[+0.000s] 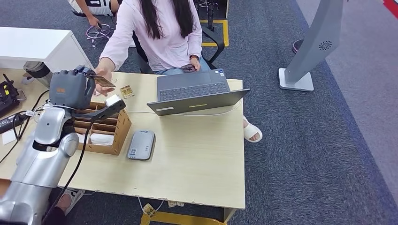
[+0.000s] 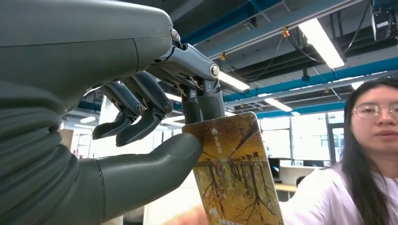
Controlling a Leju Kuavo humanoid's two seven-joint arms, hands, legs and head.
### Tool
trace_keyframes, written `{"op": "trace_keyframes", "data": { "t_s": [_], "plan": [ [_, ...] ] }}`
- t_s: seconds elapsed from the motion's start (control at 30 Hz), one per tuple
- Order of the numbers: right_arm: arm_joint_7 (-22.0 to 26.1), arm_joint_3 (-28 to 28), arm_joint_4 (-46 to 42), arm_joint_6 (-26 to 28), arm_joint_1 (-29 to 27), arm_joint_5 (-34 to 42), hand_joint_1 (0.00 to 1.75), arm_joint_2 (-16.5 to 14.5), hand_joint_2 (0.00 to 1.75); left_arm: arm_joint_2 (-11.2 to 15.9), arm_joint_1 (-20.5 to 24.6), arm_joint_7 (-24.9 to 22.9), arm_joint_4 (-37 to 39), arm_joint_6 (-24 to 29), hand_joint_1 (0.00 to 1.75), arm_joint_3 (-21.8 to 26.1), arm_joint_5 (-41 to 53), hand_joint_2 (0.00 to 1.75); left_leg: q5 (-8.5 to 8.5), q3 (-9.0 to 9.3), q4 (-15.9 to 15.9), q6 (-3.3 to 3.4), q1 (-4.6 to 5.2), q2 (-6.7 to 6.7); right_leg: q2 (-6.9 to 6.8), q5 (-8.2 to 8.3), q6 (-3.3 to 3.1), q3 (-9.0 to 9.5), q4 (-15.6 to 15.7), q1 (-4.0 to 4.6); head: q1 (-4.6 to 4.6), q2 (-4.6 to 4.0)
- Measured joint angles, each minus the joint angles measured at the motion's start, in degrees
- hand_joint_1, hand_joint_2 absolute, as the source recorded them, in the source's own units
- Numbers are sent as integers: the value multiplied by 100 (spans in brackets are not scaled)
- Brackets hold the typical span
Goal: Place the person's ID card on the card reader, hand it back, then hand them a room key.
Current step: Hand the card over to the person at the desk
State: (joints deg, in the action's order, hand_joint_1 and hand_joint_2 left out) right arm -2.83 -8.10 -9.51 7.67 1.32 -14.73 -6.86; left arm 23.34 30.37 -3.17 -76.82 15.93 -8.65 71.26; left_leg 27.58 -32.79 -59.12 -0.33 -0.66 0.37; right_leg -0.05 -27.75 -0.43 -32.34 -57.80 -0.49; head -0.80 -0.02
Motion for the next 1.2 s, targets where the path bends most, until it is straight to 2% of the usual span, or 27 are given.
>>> {"op": "trace_keyframes", "data": {
  "t_s": [0.2,0.23,0.33,0.37,0.6,0.7,0.83,0.93,1.03,1.1,1.2],
  "plan": [
    [-66,-10,0,-63,14,-53,0,0,0,-199,833,-40,951,6,175,-270,121,175,-1,-1,-1,1,0,2,2,1,1,0,-1,0,1,0],
    [-72,-10,0,-65,15,-55,0,0,0,-228,909,-45,1057,9,138,-304,127,175,-1,-1,-1,1,0,3,3,1,1,0,-1,0,-1,0],
    [-94,-11,0,-67,18,-65,0,0,0,-302,1053,-75,1311,66,7,-365,152,175,-1,-1,-1,1,0,5,4,1,1,-1,-1,0,0,0],
    [-100,-11,0,-66,19,-66,0,0,0,-321,1079,-86,1379,95,0,-373,156,175,-1,-1,-1,1,0,5,4,1,1,-1,-1,0,0,0],
    [-92,-11,0,-57,18,-67,0,0,0,-357,966,-67,1498,494,0,-399,-159,175,0,-4,1,1,0,7,7,1,0,0,-2,0,0,0],
    [-75,-11,0,-49,15,-63,0,0,0,-291,545,61,1182,731,0,-373,-491,175,0,-5,2,1,0,10,11,0,0,-1,-3,0,-1,0],
    [-22,-10,0,-22,1,-29,0,0,0,-192,-334,527,391,975,0,-93,-1456,175,5,-7,3,-1,0,16,18,-3,0,-3,-2,0,1,0],
    [53,2,0,23,-18,31,0,0,0,-183,-1286,1137,-444,1038,0,392,-2713,175,14,-7,5,-3,0,38,38,-5,1,-10,-2,0,1,0],
    [144,56,0,67,-50,107,0,0,0,-288,-2319,1899,-1310,860,0,1098,-4071,175,20,-11,5,-4,0,54,53,-7,2,-20,-2,0,0,0],
    [215,109,0,107,-68,165,0,0,0,-458,-2922,2412,-1797,452,0,1701,-5055,175,24,-14,5,-2,0,55,54,-11,4,-22,-1,0,1,0],
    [306,200,1,166,-78,233,0,0,0,-869,-3516,2887,-2226,-609,0,2810,-6279,175,26,-17,5,1,0,53,51,-17,10,-21,0,0,1,0]
  ]
}}
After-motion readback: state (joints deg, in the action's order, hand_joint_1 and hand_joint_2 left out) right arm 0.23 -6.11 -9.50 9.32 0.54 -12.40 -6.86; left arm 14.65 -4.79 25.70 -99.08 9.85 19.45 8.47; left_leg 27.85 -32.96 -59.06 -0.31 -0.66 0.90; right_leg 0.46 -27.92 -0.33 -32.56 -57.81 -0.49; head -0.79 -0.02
